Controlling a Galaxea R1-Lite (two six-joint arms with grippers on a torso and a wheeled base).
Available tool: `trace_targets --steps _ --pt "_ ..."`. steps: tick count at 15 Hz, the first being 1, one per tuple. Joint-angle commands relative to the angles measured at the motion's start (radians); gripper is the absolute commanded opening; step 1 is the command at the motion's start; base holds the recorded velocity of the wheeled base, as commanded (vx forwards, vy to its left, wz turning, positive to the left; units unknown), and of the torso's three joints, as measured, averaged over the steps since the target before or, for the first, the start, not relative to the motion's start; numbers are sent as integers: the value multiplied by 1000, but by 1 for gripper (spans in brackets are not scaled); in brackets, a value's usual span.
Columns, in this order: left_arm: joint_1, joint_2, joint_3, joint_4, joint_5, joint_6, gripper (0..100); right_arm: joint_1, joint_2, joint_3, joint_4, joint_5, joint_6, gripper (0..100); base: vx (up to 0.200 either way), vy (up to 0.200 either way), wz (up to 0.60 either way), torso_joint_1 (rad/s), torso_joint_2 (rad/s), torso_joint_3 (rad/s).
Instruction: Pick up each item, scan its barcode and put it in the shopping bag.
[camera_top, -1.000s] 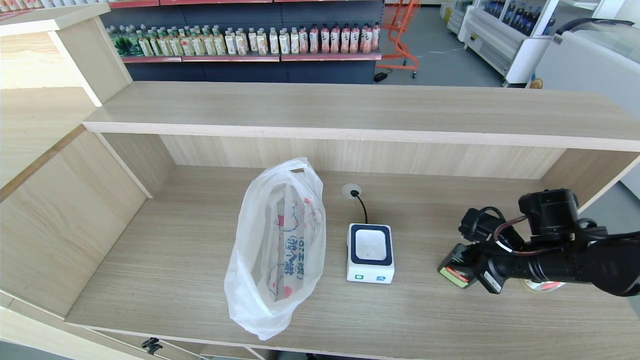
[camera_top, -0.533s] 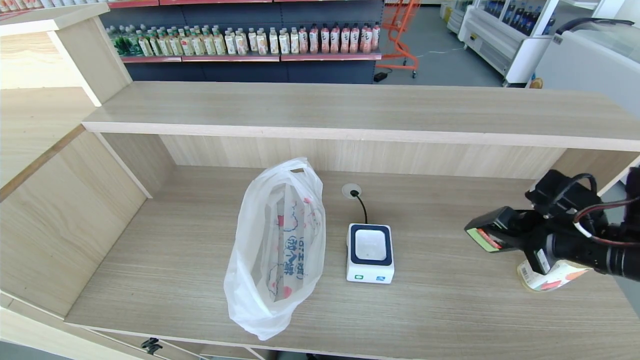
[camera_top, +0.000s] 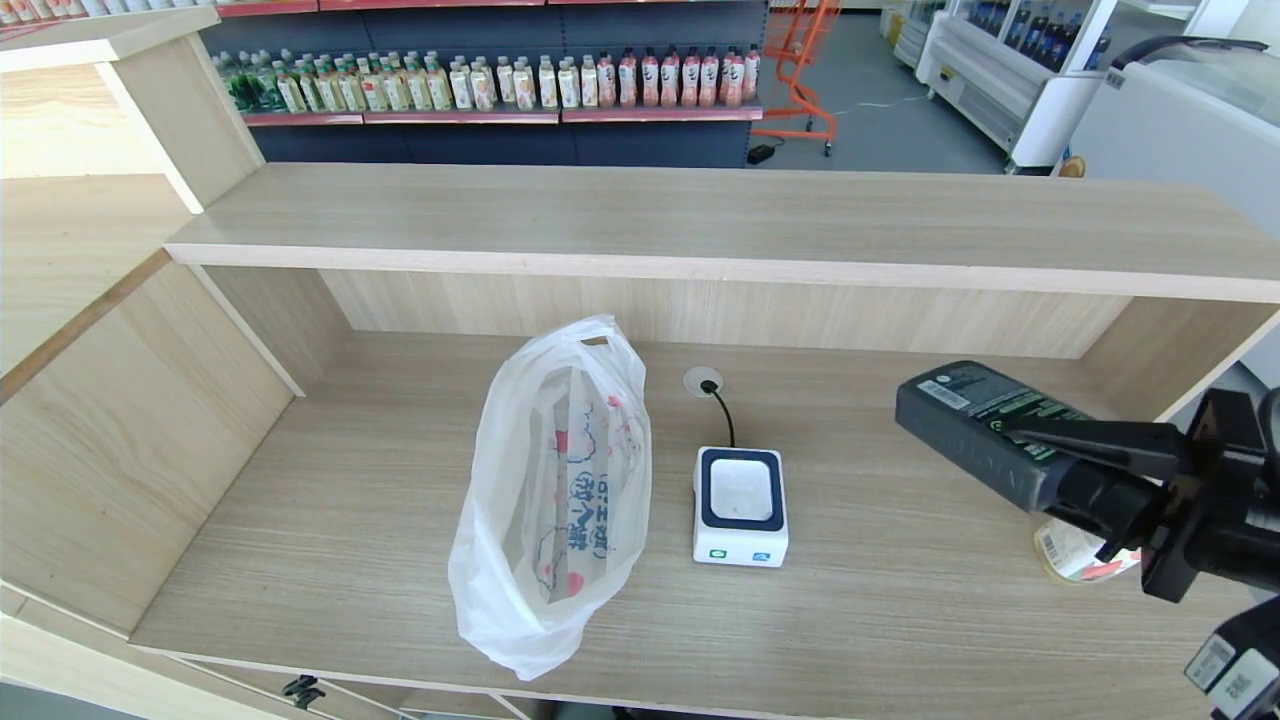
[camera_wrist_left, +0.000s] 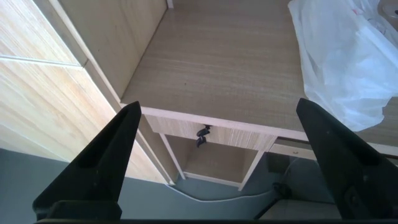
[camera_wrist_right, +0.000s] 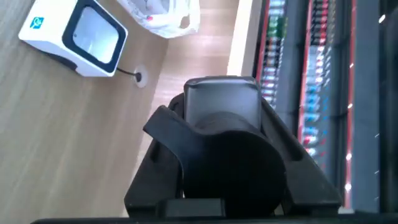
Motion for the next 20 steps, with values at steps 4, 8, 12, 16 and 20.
trace_targets --steps 4,8,12,16,20 --pt "0 0 0 0 0 0 100 51 -14 28 406 53 -493 0 0 0 0 0 0 0" --pt "0 0 0 0 0 0 100 294 37 -61 334 60 -748 0 0 0 0 0 0 0" --pt "0 0 0 0 0 0 100 450 173 -76 -55 56 -755 0 0 0 0 0 0 0" --pt "0 1 0 0 0 0 100 446 184 -65 -117 53 -766 0 0 0 0 0 0 0" --pt "0 0 0 0 0 0 100 446 169 -47 -117 54 -769 0 0 0 0 0 0 0"
